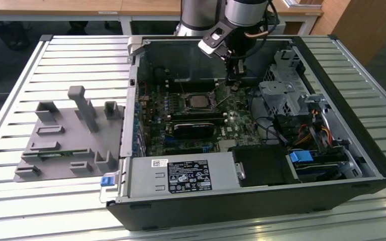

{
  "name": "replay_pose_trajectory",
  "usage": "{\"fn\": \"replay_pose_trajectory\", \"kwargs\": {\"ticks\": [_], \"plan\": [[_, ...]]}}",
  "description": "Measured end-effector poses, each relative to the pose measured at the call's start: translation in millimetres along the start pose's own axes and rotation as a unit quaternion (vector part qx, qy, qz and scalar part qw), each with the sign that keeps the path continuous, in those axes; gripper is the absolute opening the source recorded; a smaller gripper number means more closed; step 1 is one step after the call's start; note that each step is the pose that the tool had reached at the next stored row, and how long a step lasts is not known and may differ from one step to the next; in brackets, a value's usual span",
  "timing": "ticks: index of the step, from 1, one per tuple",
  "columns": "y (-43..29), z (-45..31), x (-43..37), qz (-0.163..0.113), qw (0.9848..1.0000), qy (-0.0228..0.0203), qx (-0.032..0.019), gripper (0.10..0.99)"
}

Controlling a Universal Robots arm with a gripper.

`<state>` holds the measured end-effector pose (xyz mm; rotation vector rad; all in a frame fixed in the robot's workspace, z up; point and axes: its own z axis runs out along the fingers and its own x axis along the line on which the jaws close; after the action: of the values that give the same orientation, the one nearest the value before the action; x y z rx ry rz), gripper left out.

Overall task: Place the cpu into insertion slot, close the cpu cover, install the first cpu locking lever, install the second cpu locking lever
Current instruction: 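Close the cpu cover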

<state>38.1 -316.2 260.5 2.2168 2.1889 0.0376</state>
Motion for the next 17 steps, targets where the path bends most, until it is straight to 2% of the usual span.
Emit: {"fn": "replay_pose_trajectory", "kwargs": {"ticks": [8,17], "plan": [[5.0,1.6,0.6,-0.002,1.0000,0.0001,0.0007,0.106],[11.4,3.3,1.9,-0.002,1.0000,0.0001,0.0041,0.106]]}}
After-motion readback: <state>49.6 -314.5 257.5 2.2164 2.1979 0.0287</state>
